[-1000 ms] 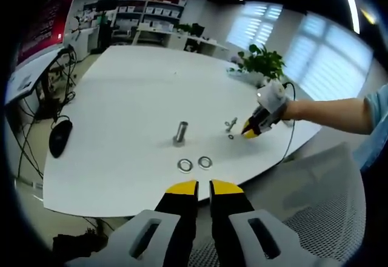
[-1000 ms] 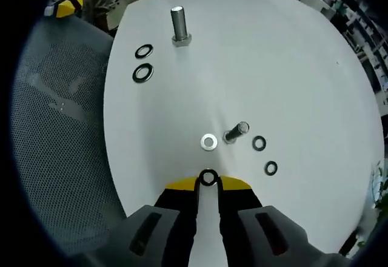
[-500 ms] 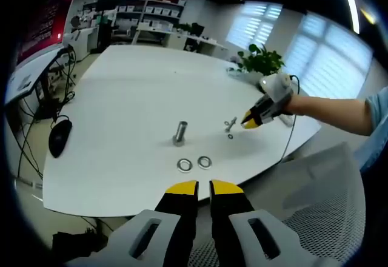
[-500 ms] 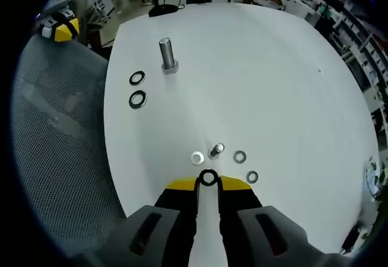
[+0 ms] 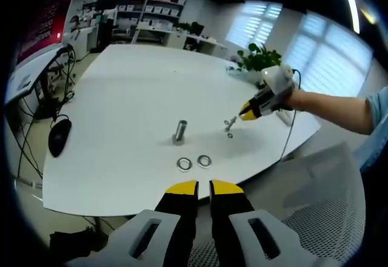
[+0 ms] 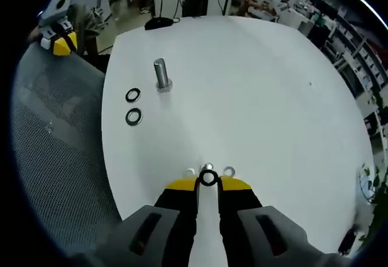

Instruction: Place the washer onto the threaded stud by aligning its center hole with the stud, sliding it down to the base, and recovering from edge contact or off-axis alignment until the washer reaches the visible bottom stop.

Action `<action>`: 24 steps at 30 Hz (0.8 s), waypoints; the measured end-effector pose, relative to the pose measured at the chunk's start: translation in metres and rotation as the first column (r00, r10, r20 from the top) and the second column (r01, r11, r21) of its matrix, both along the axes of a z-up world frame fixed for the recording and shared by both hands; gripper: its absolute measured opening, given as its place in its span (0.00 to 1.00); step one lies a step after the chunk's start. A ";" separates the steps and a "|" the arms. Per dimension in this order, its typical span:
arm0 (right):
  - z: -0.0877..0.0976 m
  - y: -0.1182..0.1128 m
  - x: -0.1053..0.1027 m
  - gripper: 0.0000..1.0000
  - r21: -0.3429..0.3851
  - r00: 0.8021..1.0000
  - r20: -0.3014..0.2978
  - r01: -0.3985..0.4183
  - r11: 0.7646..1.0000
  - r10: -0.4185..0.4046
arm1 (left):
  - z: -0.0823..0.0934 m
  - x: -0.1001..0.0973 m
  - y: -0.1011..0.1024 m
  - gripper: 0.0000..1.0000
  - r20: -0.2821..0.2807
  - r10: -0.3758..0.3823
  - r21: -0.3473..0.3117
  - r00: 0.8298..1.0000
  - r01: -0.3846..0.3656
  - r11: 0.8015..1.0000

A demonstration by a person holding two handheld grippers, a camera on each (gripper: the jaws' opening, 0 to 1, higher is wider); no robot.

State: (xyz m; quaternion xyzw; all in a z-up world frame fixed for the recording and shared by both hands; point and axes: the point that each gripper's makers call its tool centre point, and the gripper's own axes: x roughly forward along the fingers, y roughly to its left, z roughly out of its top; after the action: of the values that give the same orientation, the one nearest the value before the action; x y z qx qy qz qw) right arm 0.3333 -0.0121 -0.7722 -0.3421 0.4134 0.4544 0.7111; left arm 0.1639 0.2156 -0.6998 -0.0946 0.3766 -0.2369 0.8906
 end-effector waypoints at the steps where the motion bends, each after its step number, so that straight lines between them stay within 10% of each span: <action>1: 0.000 0.001 0.002 0.14 0.001 1.000 0.003 0.000 1.000 0.000 | 0.000 0.000 0.000 0.05 0.000 0.001 -0.001 1.000 -0.001 1.000; 24: -0.012 0.009 0.006 0.14 -0.047 0.999 -0.020 -0.034 0.998 0.033 | -0.001 0.000 0.001 0.05 -0.005 0.001 0.002 1.000 -0.001 1.000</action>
State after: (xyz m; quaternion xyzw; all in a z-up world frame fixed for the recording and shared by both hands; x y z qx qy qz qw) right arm 0.3392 -0.0036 -0.7844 -0.3612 0.4250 0.4598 0.6910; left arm 0.1637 0.2164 -0.7009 -0.0948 0.3791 -0.2357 0.8898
